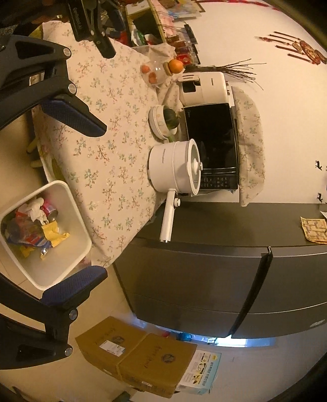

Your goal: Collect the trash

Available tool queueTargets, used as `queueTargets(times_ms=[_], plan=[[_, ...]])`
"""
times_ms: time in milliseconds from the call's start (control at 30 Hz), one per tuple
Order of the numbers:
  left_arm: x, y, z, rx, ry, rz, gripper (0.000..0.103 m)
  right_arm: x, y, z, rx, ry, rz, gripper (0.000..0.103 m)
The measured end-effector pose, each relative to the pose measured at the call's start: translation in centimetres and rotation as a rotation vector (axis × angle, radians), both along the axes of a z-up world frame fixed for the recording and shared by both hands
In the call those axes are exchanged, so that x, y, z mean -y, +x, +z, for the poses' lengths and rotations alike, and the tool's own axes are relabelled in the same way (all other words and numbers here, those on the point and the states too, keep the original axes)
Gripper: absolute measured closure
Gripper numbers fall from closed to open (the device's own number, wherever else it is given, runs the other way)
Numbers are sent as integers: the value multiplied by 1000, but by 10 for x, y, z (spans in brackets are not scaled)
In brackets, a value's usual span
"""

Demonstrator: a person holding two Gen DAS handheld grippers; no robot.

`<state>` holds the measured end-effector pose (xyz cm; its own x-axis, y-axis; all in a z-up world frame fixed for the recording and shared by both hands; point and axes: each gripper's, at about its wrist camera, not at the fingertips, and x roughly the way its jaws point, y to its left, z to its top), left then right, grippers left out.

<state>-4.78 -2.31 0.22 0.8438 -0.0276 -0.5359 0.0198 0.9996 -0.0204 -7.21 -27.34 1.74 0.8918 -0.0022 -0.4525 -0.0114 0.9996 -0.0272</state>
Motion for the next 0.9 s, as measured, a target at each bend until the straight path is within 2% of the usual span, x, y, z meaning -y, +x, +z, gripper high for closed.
queueTargets(times_ms=[300, 900], plan=[[0, -1, -1, 5, -1, 10, 0, -10, -3, 0, 13, -32, 24, 0], [2, -3, -2, 3, -5, -5, 0, -10, -5, 3, 40, -22, 21, 0]])
